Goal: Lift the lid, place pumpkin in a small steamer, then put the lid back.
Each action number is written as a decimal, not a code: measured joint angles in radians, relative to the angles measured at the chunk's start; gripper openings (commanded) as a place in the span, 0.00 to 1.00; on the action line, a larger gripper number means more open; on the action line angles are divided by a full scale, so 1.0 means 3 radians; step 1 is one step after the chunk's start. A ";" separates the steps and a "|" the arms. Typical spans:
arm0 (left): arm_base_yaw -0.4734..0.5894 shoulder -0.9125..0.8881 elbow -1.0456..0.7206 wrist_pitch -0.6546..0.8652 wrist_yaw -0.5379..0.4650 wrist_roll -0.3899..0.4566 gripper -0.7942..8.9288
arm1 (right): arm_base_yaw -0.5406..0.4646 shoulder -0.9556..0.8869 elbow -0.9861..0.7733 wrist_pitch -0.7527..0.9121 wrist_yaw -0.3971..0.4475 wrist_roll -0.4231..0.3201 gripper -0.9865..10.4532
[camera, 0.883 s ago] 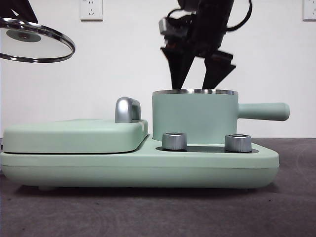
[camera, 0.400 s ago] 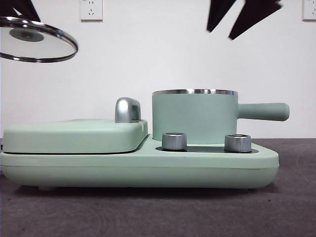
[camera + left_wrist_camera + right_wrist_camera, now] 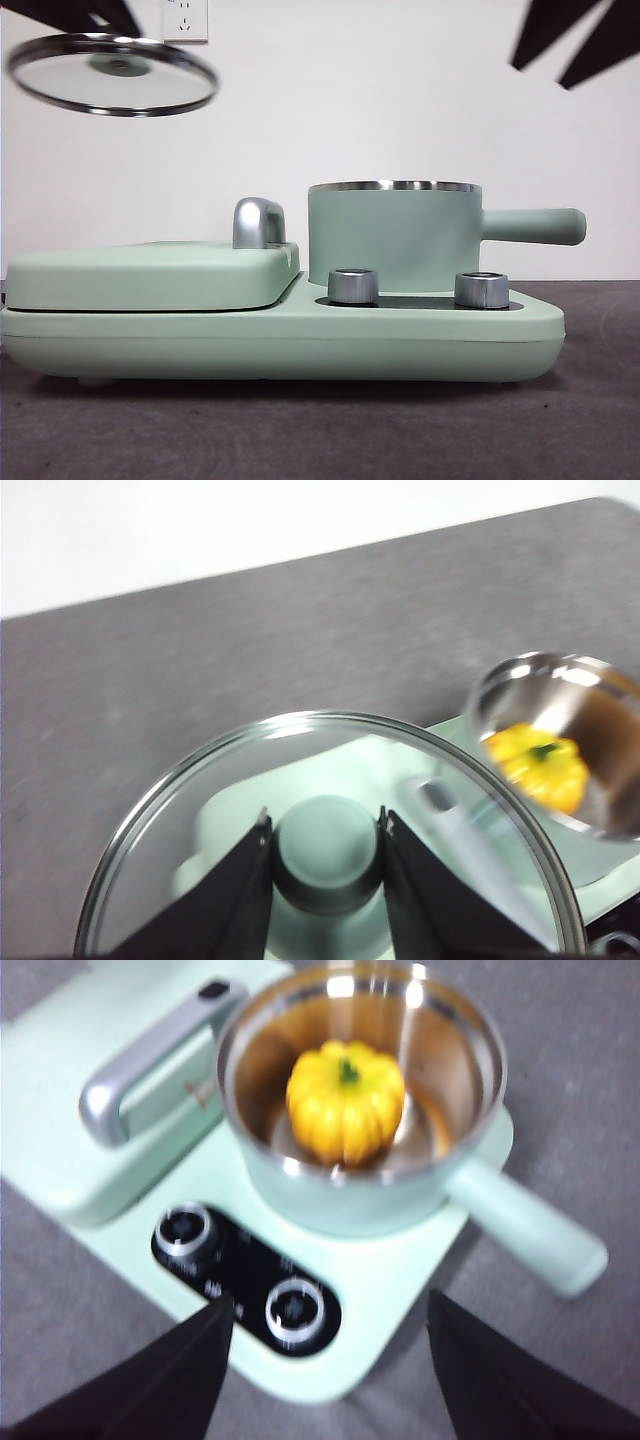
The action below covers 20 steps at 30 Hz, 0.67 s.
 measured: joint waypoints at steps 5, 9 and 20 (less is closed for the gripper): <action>-0.0350 0.0214 0.0000 0.0371 -0.0003 -0.0038 0.10 | 0.0000 -0.0444 -0.0300 -0.0108 0.0014 0.0033 0.35; -0.0632 0.0460 0.0000 0.0773 -0.0001 -0.0048 0.10 | 0.0000 -0.0669 -0.0384 -0.0243 0.0079 0.0084 0.35; -0.1019 0.1283 0.0098 0.1518 -0.0078 0.0023 0.10 | 0.0000 -0.0857 -0.0408 -0.0563 0.0092 0.0132 0.35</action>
